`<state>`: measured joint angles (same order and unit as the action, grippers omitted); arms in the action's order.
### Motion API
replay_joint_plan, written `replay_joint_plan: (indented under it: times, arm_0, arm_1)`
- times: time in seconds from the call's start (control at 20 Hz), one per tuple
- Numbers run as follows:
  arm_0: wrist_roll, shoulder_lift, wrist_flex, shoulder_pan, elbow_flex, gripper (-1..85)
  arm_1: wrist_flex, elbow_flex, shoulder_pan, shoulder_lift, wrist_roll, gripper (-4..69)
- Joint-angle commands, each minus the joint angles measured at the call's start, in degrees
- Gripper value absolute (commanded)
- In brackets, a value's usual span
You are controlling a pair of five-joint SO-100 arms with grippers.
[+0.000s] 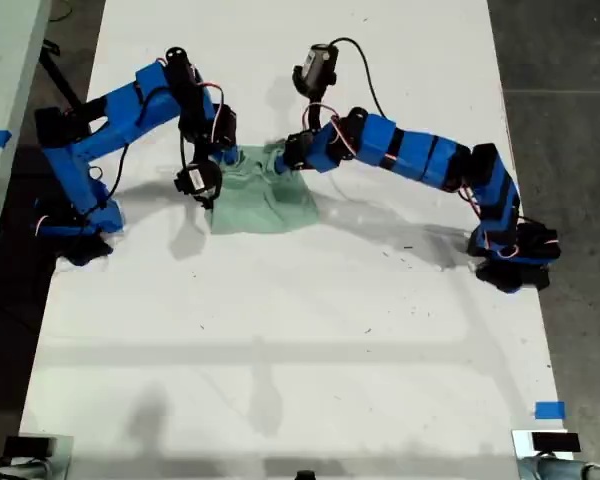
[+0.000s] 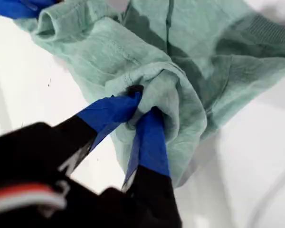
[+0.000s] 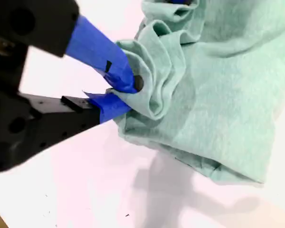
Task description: Fold t-shirt
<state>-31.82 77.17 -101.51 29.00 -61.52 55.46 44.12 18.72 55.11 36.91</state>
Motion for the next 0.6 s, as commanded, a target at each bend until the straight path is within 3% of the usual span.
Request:
replay_joint_plan:
  times: [0.0,0.25,0.5,0.55]
  arm_0:
    - [-0.8,4.0,4.1,2.3,-4.7,-0.1]
    - [-0.7,9.1,16.0,6.9,-22.0,0.0]
    - [-1.8,7.6,22.1,9.9,-26.2,0.2]
    - [-1.4,6.9,22.6,10.5,-26.1,7.9]
  arm_1:
    - [-5.0,-4.7,2.8,5.6,0.4,-1.1]
    - [-12.2,-4.5,5.8,0.4,-2.6,-1.1]
    - [-14.9,-4.5,7.8,-5.1,-4.4,-1.1]
    - [-15.4,-4.5,8.1,-6.0,-4.8,8.5]
